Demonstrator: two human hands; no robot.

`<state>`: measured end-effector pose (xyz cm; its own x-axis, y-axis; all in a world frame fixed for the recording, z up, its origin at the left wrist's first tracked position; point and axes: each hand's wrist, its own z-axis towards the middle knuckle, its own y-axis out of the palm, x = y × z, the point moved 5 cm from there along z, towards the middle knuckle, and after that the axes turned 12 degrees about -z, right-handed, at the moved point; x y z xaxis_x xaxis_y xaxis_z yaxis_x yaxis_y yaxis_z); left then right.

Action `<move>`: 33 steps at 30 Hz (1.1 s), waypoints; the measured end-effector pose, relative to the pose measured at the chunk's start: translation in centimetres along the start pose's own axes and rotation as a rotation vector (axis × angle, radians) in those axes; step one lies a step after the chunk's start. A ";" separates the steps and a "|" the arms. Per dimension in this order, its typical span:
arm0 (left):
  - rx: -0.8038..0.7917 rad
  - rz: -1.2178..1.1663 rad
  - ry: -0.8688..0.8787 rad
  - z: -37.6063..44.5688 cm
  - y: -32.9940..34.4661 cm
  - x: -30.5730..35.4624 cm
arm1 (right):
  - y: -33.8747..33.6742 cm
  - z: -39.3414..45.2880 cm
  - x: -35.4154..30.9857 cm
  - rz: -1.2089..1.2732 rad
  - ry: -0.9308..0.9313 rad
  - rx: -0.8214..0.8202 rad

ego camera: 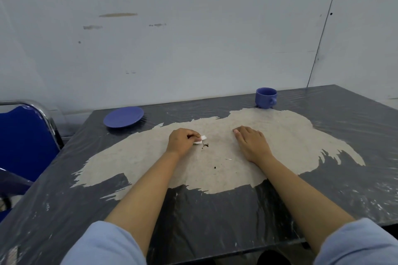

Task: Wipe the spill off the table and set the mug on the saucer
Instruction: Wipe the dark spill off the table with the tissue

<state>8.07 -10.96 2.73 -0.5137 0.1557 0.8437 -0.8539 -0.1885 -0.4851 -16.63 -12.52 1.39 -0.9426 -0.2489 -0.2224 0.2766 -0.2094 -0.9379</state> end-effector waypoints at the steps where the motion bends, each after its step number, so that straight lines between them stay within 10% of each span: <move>1: -0.008 -0.009 -0.004 -0.1 0.1 0.1 | 0.0 0.0 0.0 0.001 0.000 0.001; 33: -0.243 -0.040 0.016 -5.5 2.3 2.3 | 0.7 0.0 0.2 -0.026 -0.008 -0.108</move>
<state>4.49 -5.71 2.31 -0.4789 0.1737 0.8605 -0.8676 0.0563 -0.4941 -16.61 -12.71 0.64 -0.9476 -0.2526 -0.1957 0.2297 -0.1127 -0.9667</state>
